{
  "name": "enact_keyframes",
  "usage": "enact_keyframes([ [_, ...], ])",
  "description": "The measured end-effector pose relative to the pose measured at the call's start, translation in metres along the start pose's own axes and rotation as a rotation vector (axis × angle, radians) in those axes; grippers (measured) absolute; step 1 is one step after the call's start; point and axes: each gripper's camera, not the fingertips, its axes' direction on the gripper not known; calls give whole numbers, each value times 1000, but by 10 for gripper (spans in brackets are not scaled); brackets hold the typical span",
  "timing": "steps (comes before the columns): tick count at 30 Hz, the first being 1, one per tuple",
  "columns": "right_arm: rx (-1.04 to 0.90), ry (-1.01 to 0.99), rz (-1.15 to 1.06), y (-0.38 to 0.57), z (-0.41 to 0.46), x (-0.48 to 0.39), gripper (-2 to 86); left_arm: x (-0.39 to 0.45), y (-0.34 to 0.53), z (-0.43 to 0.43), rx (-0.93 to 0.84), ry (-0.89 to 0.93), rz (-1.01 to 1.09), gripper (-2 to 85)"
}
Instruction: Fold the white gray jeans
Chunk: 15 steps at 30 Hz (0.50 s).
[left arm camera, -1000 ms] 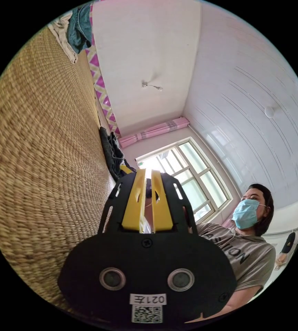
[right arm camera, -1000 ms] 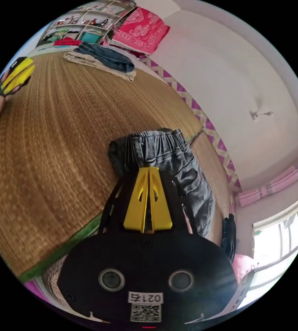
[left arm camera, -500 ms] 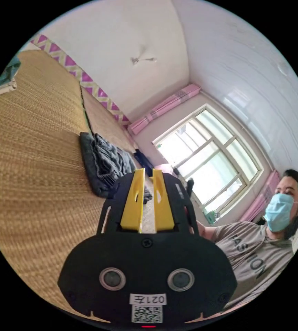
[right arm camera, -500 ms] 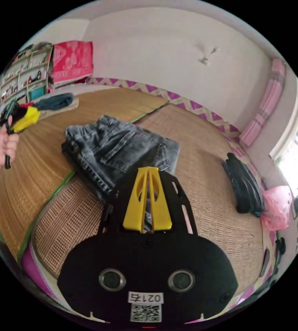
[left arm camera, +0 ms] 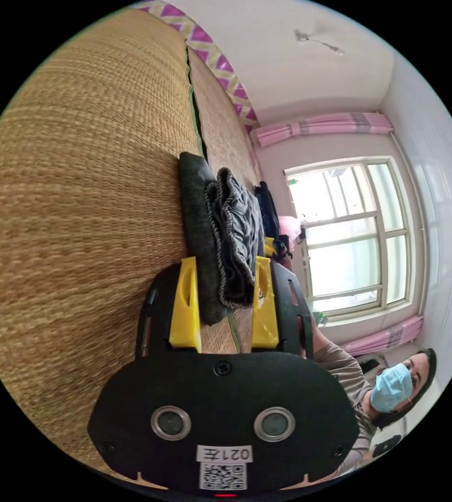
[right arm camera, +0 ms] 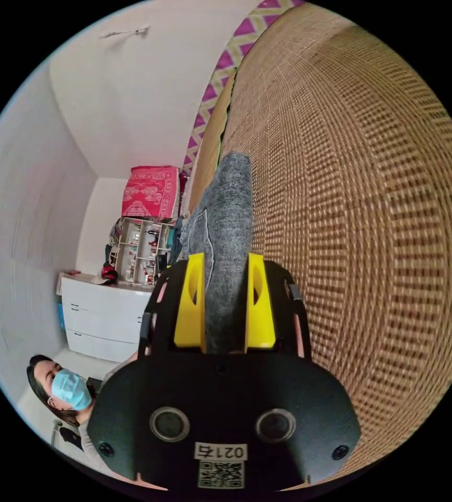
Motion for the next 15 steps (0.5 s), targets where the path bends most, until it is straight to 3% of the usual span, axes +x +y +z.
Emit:
enact_keyframes([
  [7, 4, 19, -23, -15, -16, 3, 32, 42, -1, 17, 7, -136, 101, 50],
  [15, -95, 129, -308, -19, 8, -151, 15, 91, 78, -79, 241, -59, 177, 39],
])
